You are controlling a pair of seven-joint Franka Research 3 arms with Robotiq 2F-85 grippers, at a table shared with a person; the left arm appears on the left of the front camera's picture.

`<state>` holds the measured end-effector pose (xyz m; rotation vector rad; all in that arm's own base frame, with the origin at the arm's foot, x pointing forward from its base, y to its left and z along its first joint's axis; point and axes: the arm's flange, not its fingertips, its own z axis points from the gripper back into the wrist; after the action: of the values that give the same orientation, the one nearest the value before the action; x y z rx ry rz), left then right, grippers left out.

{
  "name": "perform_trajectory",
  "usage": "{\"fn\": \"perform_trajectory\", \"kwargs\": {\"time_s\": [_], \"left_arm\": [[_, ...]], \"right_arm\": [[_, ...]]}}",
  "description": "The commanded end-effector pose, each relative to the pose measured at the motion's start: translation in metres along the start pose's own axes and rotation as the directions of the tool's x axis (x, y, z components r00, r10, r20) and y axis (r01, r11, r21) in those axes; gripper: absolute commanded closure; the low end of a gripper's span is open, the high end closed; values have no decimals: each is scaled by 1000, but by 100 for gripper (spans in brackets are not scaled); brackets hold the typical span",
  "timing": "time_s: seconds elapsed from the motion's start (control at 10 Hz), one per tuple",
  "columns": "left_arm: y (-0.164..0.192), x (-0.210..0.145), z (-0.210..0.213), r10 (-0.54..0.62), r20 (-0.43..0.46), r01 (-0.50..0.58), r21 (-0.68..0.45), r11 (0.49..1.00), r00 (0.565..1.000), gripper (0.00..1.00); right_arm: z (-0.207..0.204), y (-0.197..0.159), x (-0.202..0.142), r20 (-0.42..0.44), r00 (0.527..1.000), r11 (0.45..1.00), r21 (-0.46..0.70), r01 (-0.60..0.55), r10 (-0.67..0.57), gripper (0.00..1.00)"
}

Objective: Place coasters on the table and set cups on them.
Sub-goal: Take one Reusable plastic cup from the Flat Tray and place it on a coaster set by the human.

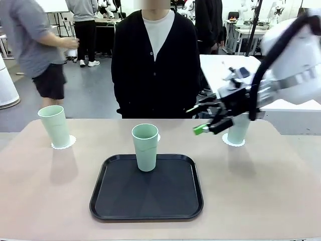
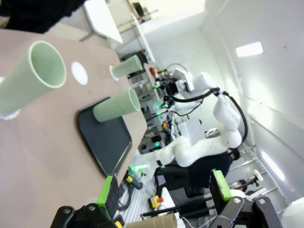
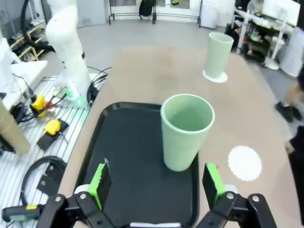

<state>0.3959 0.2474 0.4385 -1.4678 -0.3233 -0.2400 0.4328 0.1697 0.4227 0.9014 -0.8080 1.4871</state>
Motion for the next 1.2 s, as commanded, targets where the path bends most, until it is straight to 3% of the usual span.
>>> {"fn": "perform_trajectory", "kwargs": {"time_s": [0.0, 0.1, 0.4, 1.1], "left_arm": [[-2, 0, 2, -5, 4, 5, 5, 1000, 1000, 0], [-2, 0, 2, -5, 4, 5, 5, 1000, 1000, 0], [-2, 0, 2, -5, 4, 5, 5, 1000, 1000, 0], [-2, 0, 2, -5, 4, 5, 5, 1000, 1000, 0]], "right_arm": [[-16, -41, -7, 18, 998, 997, -48, 56, -55, 0], [-31, -41, -13, -1, 999, 996, -86, 33, -33, 0], [-54, -26, -28, -29, 999, 1000, -17, 23, -24, 0], [-57, -28, -27, -30, 998, 999, -4, 47, -47, 0]]}}
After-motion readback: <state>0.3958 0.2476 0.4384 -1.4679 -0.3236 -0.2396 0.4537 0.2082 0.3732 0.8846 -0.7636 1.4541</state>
